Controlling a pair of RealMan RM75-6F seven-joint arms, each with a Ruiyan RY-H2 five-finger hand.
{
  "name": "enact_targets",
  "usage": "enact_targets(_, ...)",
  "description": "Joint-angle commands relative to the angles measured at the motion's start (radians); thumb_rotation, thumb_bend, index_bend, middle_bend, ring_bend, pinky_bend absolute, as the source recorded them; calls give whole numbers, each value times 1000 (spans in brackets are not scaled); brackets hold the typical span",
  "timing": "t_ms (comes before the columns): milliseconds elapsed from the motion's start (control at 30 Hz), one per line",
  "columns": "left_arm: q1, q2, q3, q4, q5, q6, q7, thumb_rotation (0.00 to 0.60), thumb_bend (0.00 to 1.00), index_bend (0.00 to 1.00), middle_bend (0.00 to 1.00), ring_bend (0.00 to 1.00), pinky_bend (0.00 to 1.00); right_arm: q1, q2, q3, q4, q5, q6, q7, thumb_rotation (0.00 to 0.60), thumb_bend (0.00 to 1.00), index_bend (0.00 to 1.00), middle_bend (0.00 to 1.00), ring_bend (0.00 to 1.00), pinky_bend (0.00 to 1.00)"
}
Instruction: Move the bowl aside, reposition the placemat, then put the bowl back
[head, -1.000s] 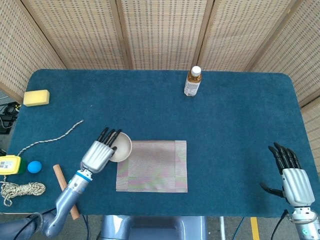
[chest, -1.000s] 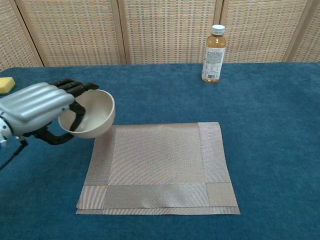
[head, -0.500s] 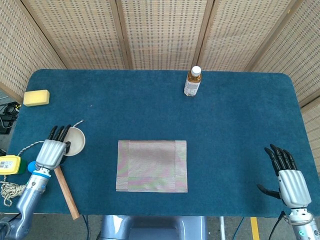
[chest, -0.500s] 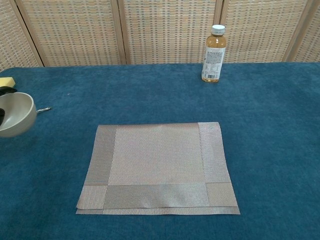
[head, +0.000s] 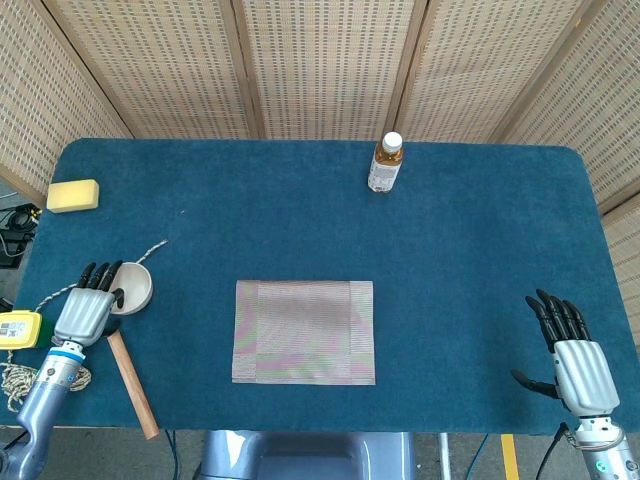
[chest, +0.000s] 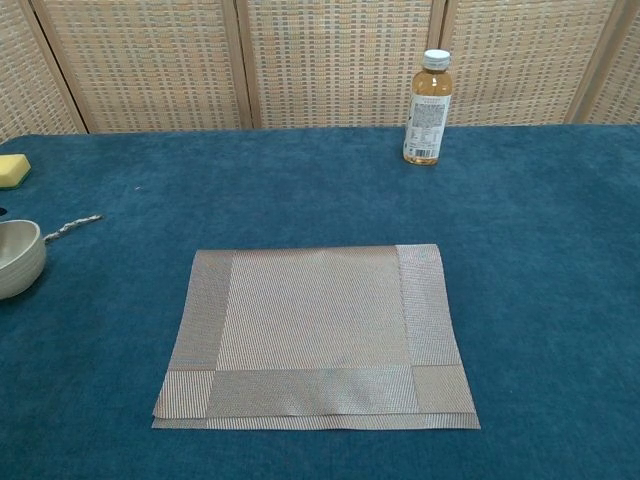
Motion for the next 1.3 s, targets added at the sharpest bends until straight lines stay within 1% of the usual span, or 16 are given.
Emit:
enact_targets(33, 1, 4, -2, -3, -2, 0, 2, 600, 150, 312, 0, 0, 0, 0, 0, 0, 0, 0, 1, 1, 600, 155, 0, 0, 0, 0)
enact_targets(100, 3, 12, -8, -12, -4, 5, -2, 600, 124, 240, 0, 0, 0, -1, 1, 0, 0, -2, 3, 2, 600, 155, 0, 0, 0, 0)
enact_targets(167, 5, 24, -16, -28, -6, 13, -16, 600, 116, 211, 0, 0, 0, -1, 1, 0, 0, -4, 4, 3, 600, 154, 0, 0, 0, 0)
enact_targets(300, 7, 69, -32, -90, 8, 41, -66, 600, 124, 182, 0, 0, 0, -1, -1, 0, 2, -11, 9, 4, 600, 154, 0, 0, 0, 0)
enact_targets(433, 8, 104, -38, -157, 33, 71, -94, 600, 136, 160, 0, 0, 0, -1, -2, 0, 2, -15, 13, 8, 600, 154, 0, 0, 0, 0)
enact_targets(533, 6, 128, -30, -226, 70, 96, -77, 600, 137, 161, 0, 0, 0, -1, -4, 0, 4, -19, 18, 11, 600, 155, 0, 0, 0, 0)
enact_targets(633, 3, 128, -17, -286, 112, 119, -34, 600, 138, 163, 0, 0, 0, -2, -3, -1, 4, -19, 18, 12, 600, 155, 0, 0, 0, 0)
enact_targets(733, 1, 119, 0, -354, 135, 118, 35, 600, 138, 196, 0, 0, 0, -2, -1, -1, 3, -16, 16, 17, 600, 155, 0, 0, 0, 0)
enact_targets(867, -5, 86, 24, -425, 163, 104, 149, 600, 144, 339, 0, 0, 0, 0, 1, 0, 3, -13, 13, 24, 600, 154, 0, 0, 0, 0)
enact_targets(933, -7, 68, 31, -438, 171, 100, 174, 600, 171, 389, 0, 0, 0, 0, 2, 0, 2, -13, 13, 27, 600, 155, 0, 0, 0, 0)
enact_targets(1000, -11, 40, 44, -451, 179, 82, 204, 600, 230, 429, 0, 0, 0, -1, 5, 1, 2, -12, 14, 32, 600, 154, 0, 0, 0, 0)
enact_targets(1133, -19, -17, 61, -457, 185, 48, 262, 600, 295, 446, 0, 0, 0, 0, 10, 4, 3, -4, 12, 45, 600, 153, 0, 0, 0, 0)
enact_targets(1300, -26, -76, 77, -454, 190, 13, 308, 600, 340, 413, 0, 0, 0, 1, 15, 6, 1, 1, 9, 54, 600, 157, 0, 0, 0, 0)
